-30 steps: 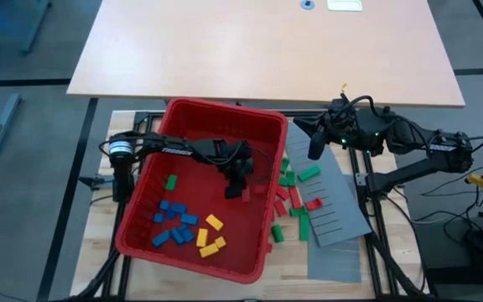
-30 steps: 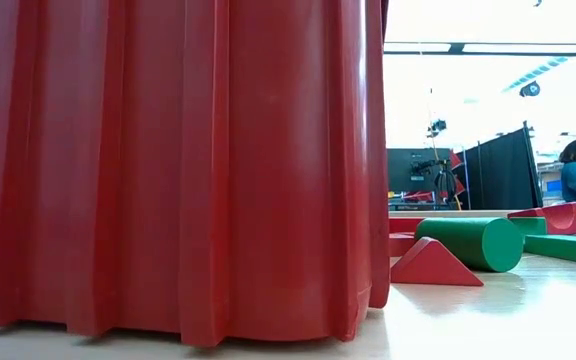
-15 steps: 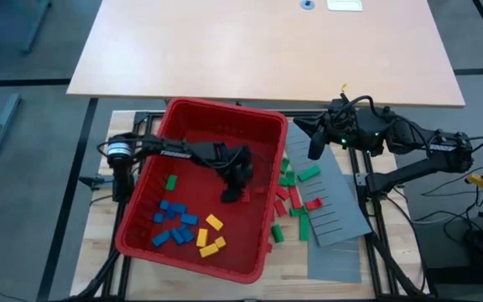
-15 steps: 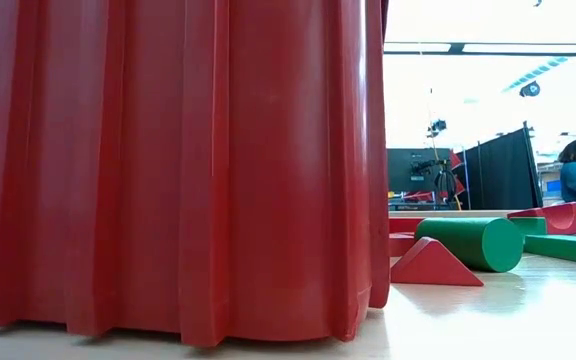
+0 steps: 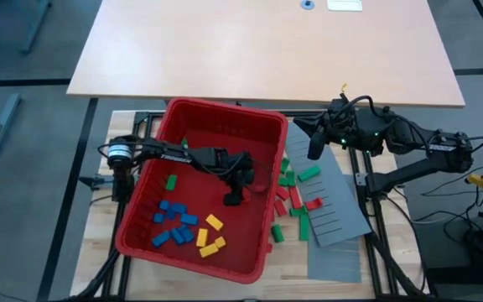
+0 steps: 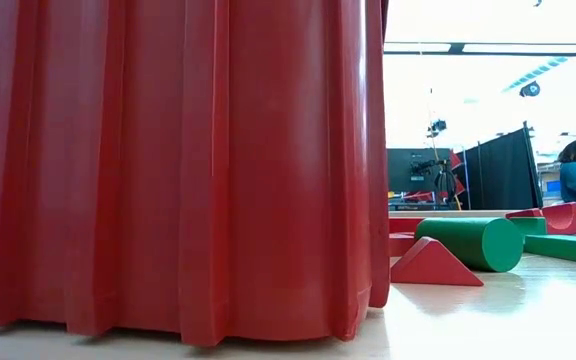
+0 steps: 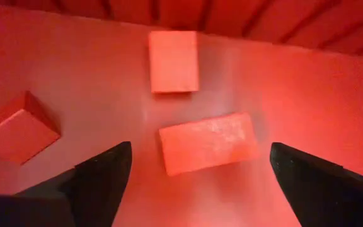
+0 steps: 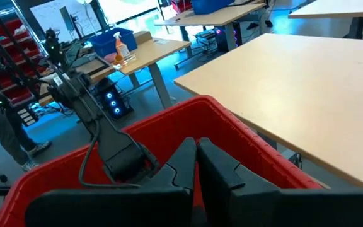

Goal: Sort blocks

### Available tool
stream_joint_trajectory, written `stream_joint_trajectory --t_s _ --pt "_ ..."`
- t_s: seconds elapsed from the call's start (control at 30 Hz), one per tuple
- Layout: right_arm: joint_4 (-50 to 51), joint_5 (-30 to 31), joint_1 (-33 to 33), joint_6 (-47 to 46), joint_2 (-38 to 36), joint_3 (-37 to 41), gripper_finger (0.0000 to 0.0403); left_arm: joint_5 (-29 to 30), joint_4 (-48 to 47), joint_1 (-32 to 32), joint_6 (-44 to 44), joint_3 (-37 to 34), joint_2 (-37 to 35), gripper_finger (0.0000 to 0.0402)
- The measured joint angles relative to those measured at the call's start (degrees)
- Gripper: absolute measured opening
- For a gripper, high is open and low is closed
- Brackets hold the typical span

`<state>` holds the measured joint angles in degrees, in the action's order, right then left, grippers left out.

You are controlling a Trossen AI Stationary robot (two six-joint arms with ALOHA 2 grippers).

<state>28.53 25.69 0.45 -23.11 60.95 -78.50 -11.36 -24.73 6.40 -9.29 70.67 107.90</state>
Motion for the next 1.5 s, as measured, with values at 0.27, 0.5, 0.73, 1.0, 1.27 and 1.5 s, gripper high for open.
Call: stream_joint_trajectory --t_s 0.27,0.5,0.73,1.0,1.27,1.5 --pt "-0.02 -0.02 0.00 -0.02 0.00 -0.02 0.0000 -2.18 1.17 -0.11 5.23 -0.17 1.09 0.0386" --pt "-0.04 0.00 -0.01 -0.23 0.02 -0.02 0.0000 -2.68 2.80 -0.82 7.31 -0.17 1.09 0.0387" --pt "-0.11 -0.04 0.00 -0.42 0.02 -0.02 0.0000 -1.60 3.95 -1.47 8.98 -0.31 2.57 0.0387" --pt "-0.11 -0.09 0.00 -0.97 0.02 -0.02 0.0000 0.15 4.72 -1.77 12.53 -0.16 5.59 0.0387" --pt "-0.09 -0.15 0.00 -1.36 0.02 -0.02 0.0000 7.56 4.55 -2.36 14.51 -0.10 5.70 0.0351" --pt "-0.09 -0.15 0.00 -1.37 0.02 -0.02 0.0000 11.43 1.90 -2.50 15.46 -0.13 5.68 0.0284"
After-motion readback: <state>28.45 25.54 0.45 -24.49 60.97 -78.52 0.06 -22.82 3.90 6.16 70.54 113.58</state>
